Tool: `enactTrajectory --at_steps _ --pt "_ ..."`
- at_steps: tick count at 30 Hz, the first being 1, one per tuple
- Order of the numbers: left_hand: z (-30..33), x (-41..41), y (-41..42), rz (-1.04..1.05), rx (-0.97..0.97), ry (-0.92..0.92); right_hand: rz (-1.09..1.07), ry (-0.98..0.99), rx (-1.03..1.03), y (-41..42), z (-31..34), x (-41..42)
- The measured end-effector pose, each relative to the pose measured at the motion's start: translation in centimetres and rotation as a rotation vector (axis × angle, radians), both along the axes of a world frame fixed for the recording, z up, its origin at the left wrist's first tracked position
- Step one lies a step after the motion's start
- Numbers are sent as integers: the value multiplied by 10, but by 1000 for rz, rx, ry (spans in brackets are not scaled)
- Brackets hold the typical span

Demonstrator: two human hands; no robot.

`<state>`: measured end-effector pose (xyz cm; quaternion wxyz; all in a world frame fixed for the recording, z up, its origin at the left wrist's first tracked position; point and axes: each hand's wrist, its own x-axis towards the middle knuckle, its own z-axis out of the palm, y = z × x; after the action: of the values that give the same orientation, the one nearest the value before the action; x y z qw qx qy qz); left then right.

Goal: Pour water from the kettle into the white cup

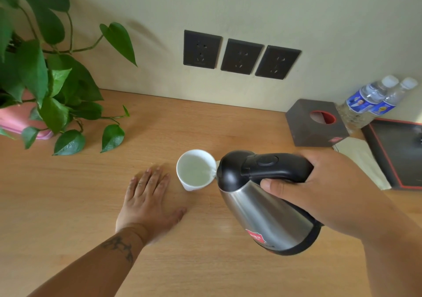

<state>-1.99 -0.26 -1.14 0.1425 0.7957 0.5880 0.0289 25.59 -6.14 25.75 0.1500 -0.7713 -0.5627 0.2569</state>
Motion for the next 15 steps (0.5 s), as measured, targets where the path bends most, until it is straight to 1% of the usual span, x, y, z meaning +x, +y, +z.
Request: enactTrajectory --at_steps 15 --pt "1 0 0 2 4 -28 5 -9 -19 4 8 -6"
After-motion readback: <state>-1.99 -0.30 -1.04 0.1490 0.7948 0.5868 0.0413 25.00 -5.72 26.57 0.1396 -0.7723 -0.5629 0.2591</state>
